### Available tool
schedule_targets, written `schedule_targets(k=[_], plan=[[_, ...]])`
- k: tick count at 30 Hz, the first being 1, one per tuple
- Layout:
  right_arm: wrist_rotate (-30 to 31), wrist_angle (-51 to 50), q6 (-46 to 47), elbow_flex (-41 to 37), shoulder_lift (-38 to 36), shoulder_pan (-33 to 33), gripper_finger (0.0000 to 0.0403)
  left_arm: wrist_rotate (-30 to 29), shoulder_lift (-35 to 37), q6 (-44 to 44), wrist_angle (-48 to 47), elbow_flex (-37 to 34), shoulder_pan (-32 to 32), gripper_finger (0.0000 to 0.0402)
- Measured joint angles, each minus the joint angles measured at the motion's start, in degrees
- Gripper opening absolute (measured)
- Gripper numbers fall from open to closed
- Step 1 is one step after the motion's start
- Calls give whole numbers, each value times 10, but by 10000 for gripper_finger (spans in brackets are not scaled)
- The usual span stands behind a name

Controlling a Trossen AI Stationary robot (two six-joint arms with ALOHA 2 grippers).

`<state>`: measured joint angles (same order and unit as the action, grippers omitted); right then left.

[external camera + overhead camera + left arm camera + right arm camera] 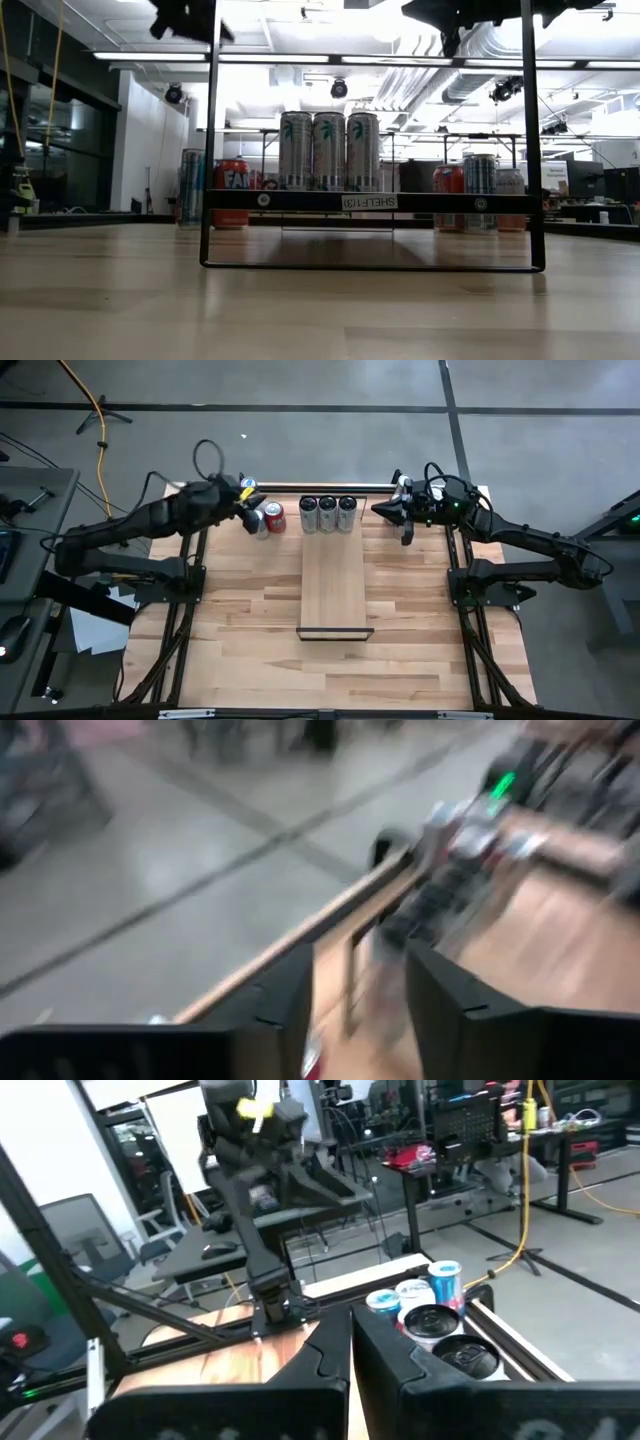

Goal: Place canned beverage on shelf
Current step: Put the bottom left blue soda can on the shelf

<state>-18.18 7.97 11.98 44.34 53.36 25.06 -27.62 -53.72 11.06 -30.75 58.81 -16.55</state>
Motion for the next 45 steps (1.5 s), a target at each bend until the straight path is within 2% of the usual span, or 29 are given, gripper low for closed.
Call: schedule_targets(k=[4,8,12,15,29,40,45], plan=[[16,-4,-1,0,0,0,0,18,-41,37,-83,32,-74,191],[16,-21,-4,0,0,0,0,99,-98,55,-140,35,-143,249],[16,-36,-3,0,0,0,0,156,-150,82,-185,36,-169,290],[16,-40,-3,0,0,0,0,161,-176,81,-191,36,-167,307],[16,-46,-4,0,0,0,0,151,-248,94,-207,36,-168,315],[16,-52,-1,0,0,0,0,171,-297,99,-217,36,-164,314],[16,-52,-3,0,0,0,0,170,-299,100,-226,35,-152,289]])
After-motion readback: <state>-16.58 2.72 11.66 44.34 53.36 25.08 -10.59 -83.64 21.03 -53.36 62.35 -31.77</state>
